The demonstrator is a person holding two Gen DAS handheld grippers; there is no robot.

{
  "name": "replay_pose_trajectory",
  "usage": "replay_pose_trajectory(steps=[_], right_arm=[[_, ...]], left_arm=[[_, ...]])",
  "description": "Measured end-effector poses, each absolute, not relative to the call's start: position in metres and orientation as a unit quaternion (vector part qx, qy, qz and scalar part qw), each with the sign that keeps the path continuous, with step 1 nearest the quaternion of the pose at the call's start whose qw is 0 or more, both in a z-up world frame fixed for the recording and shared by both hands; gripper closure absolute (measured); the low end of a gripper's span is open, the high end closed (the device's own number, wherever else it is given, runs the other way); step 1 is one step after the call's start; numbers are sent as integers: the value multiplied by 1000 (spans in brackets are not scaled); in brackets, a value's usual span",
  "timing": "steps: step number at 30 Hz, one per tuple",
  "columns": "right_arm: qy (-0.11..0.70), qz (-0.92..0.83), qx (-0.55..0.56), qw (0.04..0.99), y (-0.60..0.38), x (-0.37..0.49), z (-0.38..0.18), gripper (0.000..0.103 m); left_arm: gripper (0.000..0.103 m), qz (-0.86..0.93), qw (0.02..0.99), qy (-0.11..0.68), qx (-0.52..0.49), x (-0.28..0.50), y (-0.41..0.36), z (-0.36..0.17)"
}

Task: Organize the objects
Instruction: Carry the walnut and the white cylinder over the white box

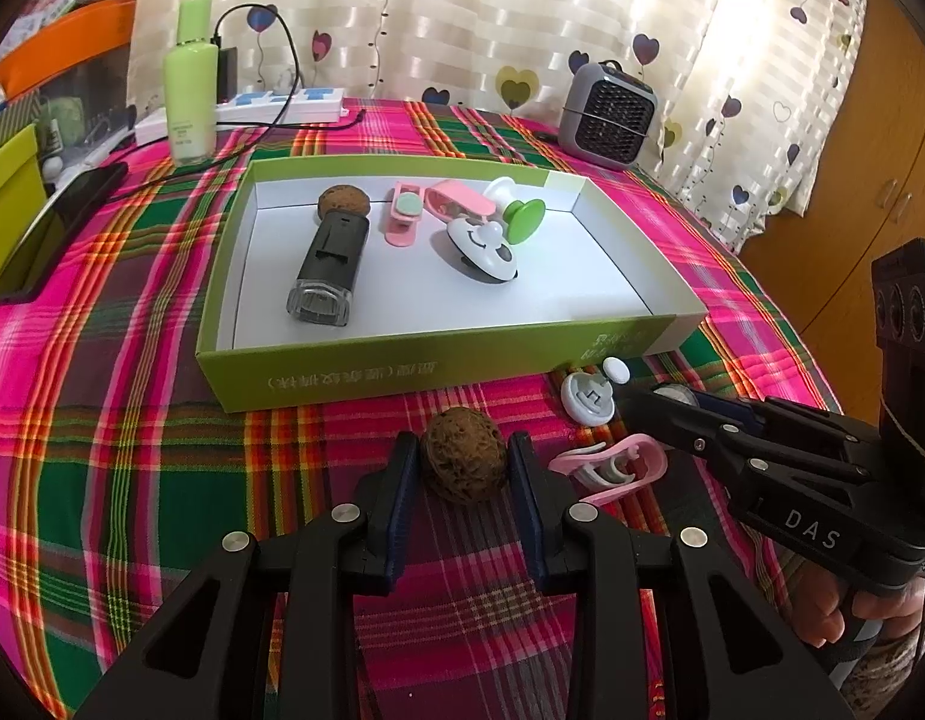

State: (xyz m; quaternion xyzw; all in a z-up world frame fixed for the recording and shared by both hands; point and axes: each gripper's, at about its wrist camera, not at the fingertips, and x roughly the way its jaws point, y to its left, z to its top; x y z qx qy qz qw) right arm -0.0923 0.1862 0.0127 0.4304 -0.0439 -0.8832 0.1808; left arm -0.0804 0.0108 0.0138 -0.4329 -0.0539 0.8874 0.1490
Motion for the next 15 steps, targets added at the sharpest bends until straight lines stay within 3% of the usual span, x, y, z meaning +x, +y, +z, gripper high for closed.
replay_pose_trajectory(steps=[15], right_arm=[[-54, -889, 417, 181, 191, -84, 21, 83]], left_arm=[[75, 891, 152, -53, -425, -77, 10, 22]])
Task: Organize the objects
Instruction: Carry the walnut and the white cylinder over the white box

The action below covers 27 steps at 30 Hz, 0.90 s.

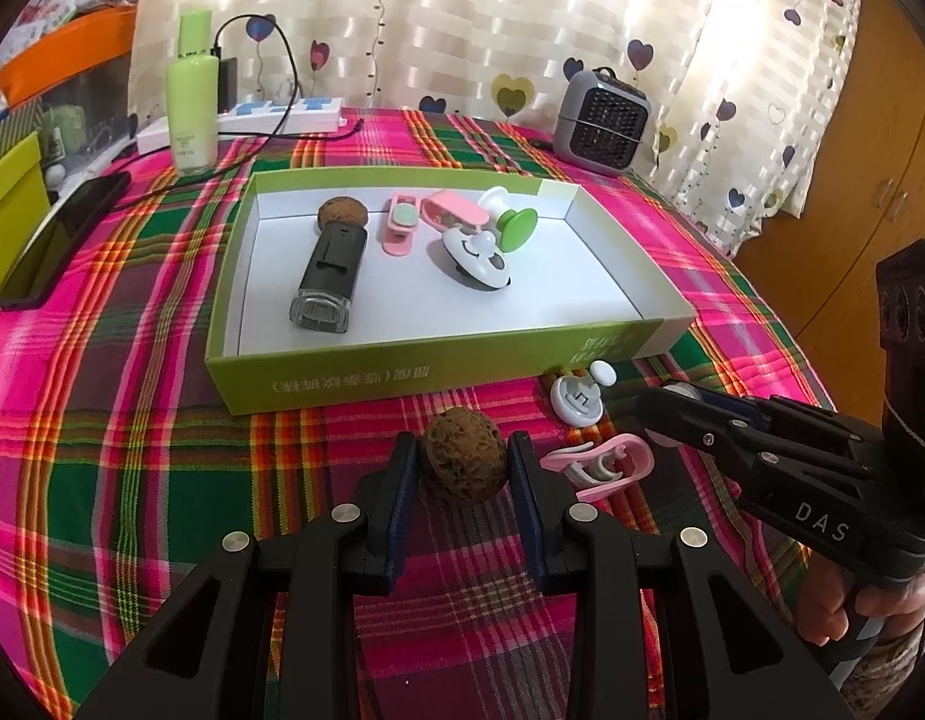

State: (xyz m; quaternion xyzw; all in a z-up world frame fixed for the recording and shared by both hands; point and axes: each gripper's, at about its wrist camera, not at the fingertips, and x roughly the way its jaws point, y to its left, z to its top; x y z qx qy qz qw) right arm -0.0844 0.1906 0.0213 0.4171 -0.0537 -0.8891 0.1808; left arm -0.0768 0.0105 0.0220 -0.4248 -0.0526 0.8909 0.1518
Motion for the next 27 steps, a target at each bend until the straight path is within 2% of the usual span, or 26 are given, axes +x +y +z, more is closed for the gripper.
replay_pose_trajectory(steps=[27], right_arm=[[-45, -906, 376, 190, 185, -108, 63, 83]], left_arm=[[75, 905, 152, -55, -393, -100, 2, 54]])
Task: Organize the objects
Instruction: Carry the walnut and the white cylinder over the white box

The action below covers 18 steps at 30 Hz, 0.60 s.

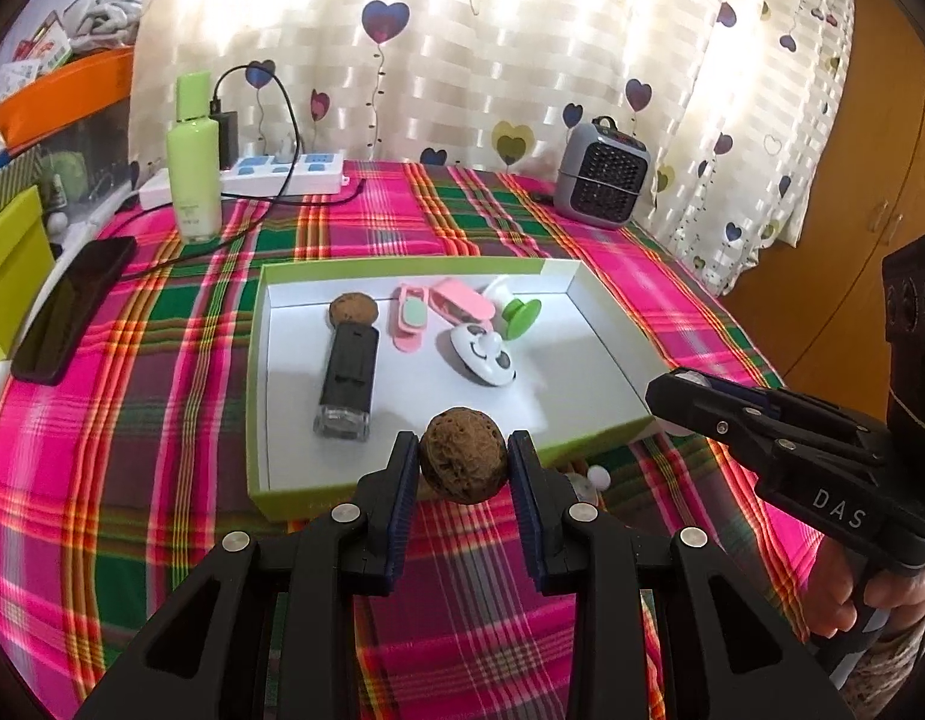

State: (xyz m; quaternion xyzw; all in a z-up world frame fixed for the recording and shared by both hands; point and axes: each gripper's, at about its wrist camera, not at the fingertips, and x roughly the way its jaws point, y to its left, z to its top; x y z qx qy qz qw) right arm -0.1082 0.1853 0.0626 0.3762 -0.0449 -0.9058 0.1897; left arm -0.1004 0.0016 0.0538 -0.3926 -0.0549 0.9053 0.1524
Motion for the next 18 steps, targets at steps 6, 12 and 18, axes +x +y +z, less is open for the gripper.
replay_pose_trajectory(steps=[6, 12, 18], right_arm=[[-44, -906, 375, 188, 186, -126, 66, 83], [-39, -907, 378, 179, 188, -144, 64, 83], [-33, -909, 382, 165, 192, -168, 61, 83]], left_arm=[[75, 904, 153, -55, -394, -116, 2, 52], [75, 904, 151, -55, -397, -134, 3, 51], [75, 900, 147, -60, -407, -152, 3, 42]])
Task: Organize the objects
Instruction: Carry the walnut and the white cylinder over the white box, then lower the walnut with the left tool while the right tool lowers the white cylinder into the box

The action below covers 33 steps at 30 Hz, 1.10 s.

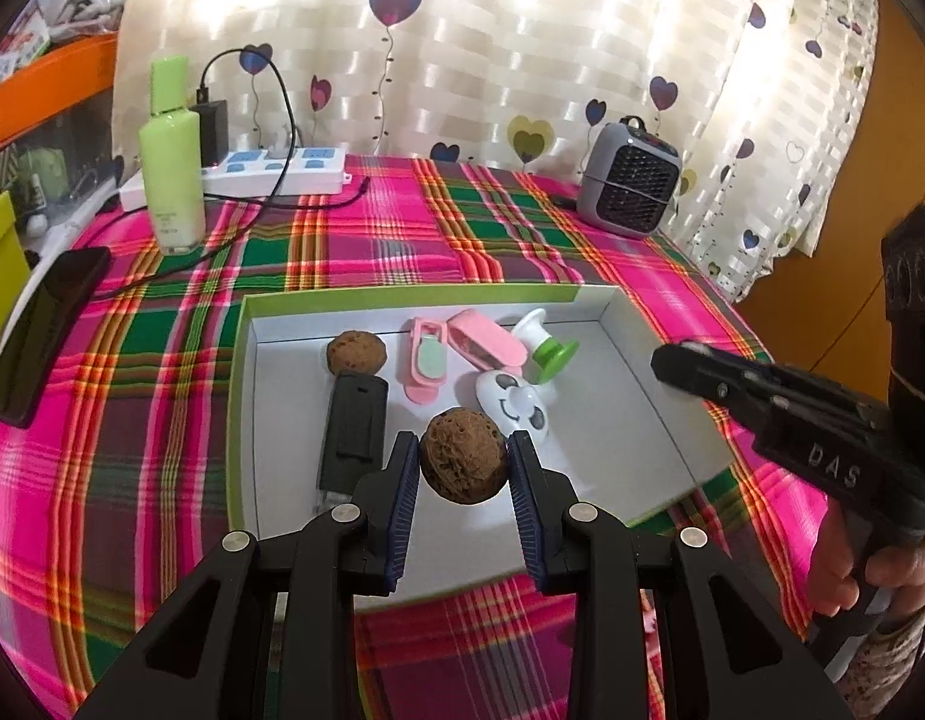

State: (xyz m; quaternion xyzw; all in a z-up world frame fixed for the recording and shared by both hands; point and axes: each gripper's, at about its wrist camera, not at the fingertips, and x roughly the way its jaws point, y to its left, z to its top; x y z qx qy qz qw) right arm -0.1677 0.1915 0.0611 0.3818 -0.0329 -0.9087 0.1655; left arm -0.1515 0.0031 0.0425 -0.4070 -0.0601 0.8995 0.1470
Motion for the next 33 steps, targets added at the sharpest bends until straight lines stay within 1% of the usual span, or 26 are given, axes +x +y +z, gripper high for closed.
replay_pose_trajectory(steps=[15, 33], right_arm=[[-14, -900, 407, 154, 188, -219, 42, 83], [-16, -887, 432, 164, 184, -239, 26, 83]], left_arm=[[75, 892, 142, -49, -426, -178, 7, 25], [75, 895, 141, -40, -420, -187, 10, 25]])
